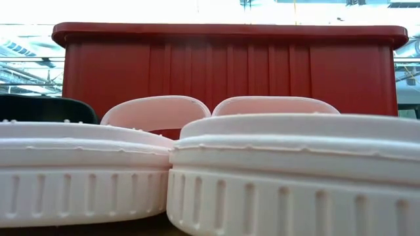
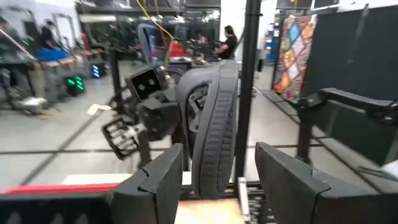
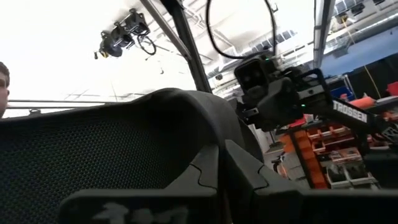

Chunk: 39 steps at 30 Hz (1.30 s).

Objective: Pick and place slides into bin
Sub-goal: Put the black slide into the red container

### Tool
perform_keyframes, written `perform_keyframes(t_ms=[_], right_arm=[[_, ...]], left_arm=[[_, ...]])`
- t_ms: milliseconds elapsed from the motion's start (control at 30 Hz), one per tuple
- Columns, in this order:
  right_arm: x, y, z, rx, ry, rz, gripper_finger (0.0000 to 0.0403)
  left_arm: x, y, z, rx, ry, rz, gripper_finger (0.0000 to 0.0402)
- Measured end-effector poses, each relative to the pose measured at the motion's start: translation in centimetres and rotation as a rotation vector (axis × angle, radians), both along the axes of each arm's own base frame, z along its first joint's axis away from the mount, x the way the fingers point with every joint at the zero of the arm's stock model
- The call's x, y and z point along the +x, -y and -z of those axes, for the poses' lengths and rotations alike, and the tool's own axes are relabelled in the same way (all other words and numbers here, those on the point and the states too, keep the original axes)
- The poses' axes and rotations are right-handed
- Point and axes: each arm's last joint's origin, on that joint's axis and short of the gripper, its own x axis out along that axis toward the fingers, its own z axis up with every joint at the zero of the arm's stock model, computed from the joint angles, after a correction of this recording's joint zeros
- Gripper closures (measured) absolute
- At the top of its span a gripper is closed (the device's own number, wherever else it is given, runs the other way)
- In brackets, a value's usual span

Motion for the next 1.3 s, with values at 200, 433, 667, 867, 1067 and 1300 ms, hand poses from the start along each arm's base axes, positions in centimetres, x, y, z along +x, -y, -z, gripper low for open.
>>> perform_keyframes(t_ms=[200,433,667,867,1067,1300], right_arm=[[0.0,0.0,0.0,-0.004,0.003,0.000,0.0403],[0.0,0.0,0.0,-0.007,0.005,0.001,0.0403],[-0.1,-0.1,-0.1,-0.020,0.017,-0.020,0.0403],[-0.1,-0.1,-0.1,-0.020,0.017,-0.018,0.0403],[0.0,0.0,-0.1,-0.022,0.017,-0.014,0.0403],[0.0,0.0,-0.1,-0.022,0.017,-0.012,0.0403]], left_arm=[[1.1,-0.6,0.2,-0.048,-0.013,0.069,0.0204],[2.3,-0.9,0.7,-0.070,-0.039,0.070,0.0204],[4.0,-0.8,1.5,-0.070,-0.072,0.086,0.0204],[4.9,-0.9,1.6,-0.109,-0.068,0.129,0.0204],[5.1,-0.9,1.4,-0.118,-0.054,0.159,0.0204],[5.2,-1.2,1.0,-0.129,-0.015,0.150,0.0230]])
